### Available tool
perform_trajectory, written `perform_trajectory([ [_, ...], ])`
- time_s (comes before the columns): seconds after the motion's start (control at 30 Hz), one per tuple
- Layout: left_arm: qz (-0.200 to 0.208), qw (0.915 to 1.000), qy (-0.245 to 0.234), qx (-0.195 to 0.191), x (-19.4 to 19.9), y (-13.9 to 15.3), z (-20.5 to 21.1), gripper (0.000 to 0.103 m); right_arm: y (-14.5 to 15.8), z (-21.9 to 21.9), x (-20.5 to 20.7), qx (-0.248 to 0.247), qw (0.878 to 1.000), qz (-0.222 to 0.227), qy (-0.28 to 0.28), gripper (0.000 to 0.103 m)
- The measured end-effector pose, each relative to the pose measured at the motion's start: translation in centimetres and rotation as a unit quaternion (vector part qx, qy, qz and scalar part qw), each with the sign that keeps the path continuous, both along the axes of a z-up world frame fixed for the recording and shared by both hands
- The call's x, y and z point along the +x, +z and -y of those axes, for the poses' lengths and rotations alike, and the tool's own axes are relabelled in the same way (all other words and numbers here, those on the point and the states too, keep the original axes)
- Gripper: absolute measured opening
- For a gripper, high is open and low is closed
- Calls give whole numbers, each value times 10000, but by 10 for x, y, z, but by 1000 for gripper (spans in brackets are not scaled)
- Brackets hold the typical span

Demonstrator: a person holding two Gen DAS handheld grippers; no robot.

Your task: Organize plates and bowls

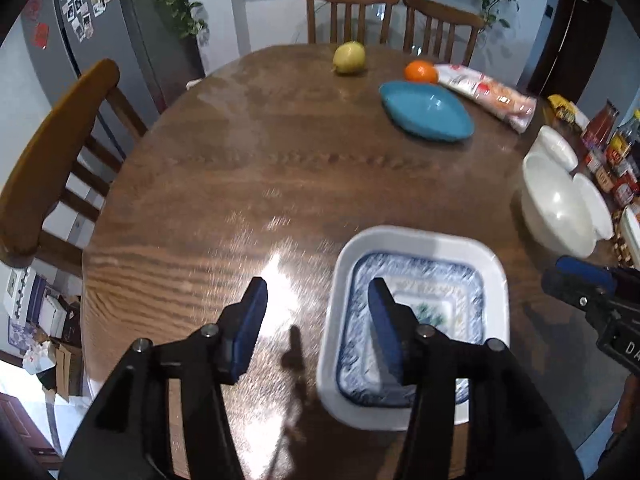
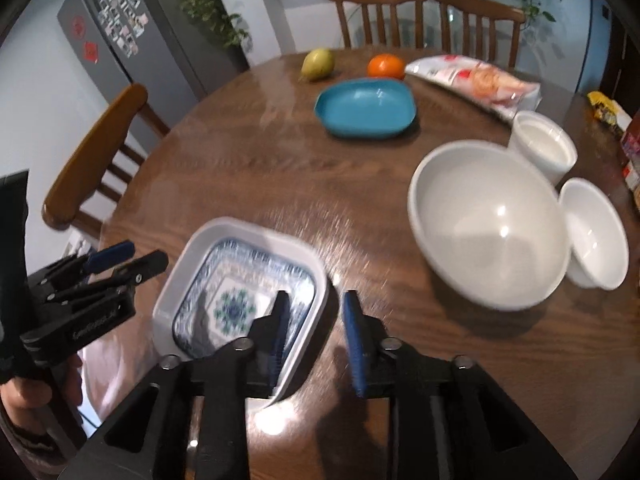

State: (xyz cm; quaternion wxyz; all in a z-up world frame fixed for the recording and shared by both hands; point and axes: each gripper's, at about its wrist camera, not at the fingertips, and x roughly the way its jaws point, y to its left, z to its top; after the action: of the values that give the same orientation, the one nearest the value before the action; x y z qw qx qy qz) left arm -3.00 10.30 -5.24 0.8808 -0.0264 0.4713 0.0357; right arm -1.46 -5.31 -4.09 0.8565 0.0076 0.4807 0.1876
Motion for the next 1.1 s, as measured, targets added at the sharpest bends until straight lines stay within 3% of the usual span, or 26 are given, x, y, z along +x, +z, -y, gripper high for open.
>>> perform_trajectory([
  [0.07, 77, 9999, -50, -41, 4, 8, 6, 64, 10, 5, 5, 51, 9999, 133, -50, 41],
  [0.33, 557, 9982, -199, -29, 38, 45, 35, 86, 51, 20, 37, 40, 9979, 586, -272, 49],
  [0.63, 848, 9964, -42, 57, 98, 64, 49, 94, 84, 27, 96, -19, 9944, 942, -471, 71],
  [0.67, 855, 9963, -24, 93, 105, 63, 50, 103, 84, 27, 103, -11, 9945, 930, -484, 75],
  [0.9, 570, 9980, 127, 244, 154, 36, 48, 102, 61, 29, 161, -34, 9958, 579, -706, 76],
  [1.1, 100, 9995, 284, -88, 190, -1, 37, 101, 18, 17, 206, -142, 9972, -32, -728, 76],
])
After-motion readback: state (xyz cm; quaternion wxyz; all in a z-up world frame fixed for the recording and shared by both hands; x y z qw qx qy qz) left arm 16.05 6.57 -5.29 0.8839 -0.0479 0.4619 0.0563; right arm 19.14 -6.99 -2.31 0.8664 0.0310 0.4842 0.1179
